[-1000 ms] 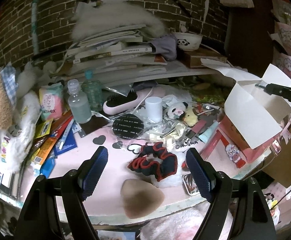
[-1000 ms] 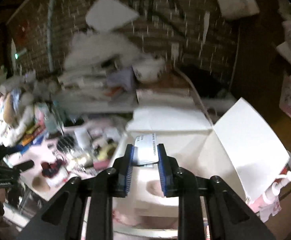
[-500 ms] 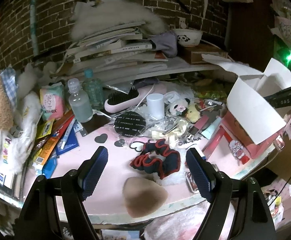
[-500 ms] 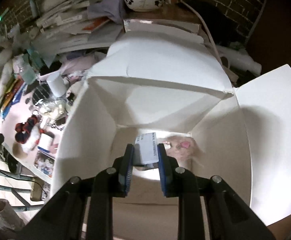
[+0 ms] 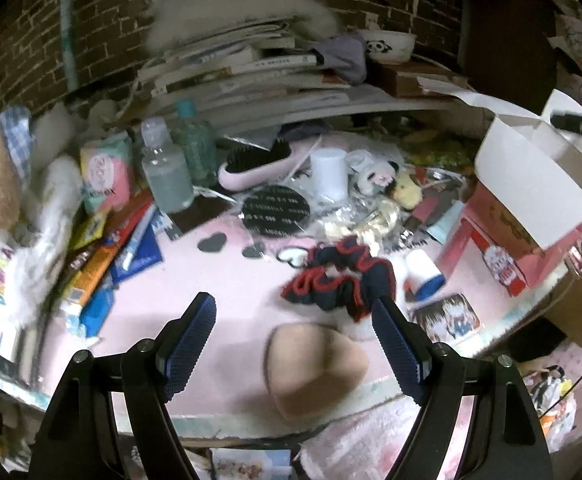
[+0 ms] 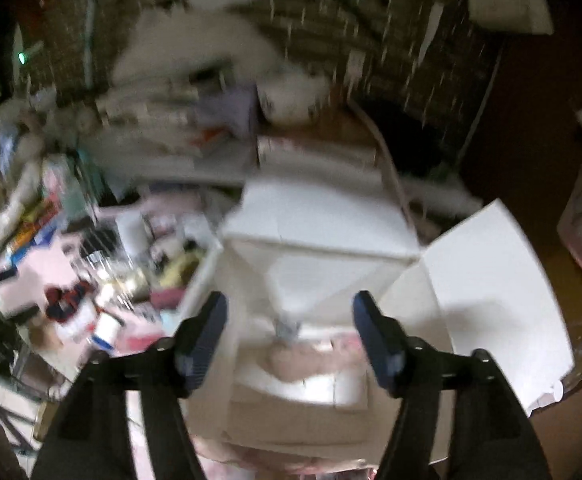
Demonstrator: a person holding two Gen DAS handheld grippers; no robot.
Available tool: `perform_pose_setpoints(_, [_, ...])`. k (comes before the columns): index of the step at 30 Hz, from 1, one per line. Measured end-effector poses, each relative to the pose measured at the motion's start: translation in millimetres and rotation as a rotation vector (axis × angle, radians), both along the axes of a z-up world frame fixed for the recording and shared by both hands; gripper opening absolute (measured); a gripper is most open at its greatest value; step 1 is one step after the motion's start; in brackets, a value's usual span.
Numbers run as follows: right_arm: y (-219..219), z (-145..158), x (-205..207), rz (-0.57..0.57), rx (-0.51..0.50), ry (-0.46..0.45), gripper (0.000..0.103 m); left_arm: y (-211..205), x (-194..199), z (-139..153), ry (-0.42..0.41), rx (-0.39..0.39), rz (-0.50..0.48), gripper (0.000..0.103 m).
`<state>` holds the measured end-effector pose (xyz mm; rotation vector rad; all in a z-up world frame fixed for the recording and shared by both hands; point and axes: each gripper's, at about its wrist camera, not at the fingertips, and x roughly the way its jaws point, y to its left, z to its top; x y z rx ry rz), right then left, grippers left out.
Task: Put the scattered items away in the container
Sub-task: 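Carry the white card into the box and open the right gripper, then grasp the beige makeup sponge with the left gripper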
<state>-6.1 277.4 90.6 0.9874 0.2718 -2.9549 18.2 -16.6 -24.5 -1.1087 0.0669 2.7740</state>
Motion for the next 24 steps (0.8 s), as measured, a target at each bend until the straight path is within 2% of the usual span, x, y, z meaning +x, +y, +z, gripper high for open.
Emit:
perform_pose_setpoints(3, [-13.7,8.8,23.3,0.058,-0.074,0.107,0.07,0.6,7.1,-6.5,-0.011,0.003,-0.021,0.078])
perform_pose_setpoints(4, [-19.5,9.0,30.2,0.08,-0.094,0.127,0.075,1.2,9.2,-7.8,-0.014,0.0,-0.024,0.078])
perform_pose_setpoints(7, [-43.6,1.6,50.0,0.163,-0.135,0.164,0.076,2.3,18.9,-12.7,-0.009,-0.008,-0.039,0.078])
perform_pose_setpoints(13, [-75.4,-20.4,74.7,0.26,-0.217,0.191,0.076,6.8,23.7,-33.4,-0.012,-0.039,-0.06,0.077])
perform_pose_setpoints(17, [-88.5,-48.1,76.6,0.281,-0.333,0.191,0.076,10.6,17.8,-45.2,-0.007,-0.04,-0.055,0.078])
perform_pose_setpoints(20, [-100.8,-72.5,78.2,0.308,-0.377,0.176,0.076,8.9,15.9,-45.9,0.002,-0.012,-0.053,0.077])
perform_pose_setpoints(24, [-112.1,-102.4,81.1,0.32,-0.381,0.174,0.076,7.3,13.7,-45.8,0.011,-0.008,-0.042,0.067])
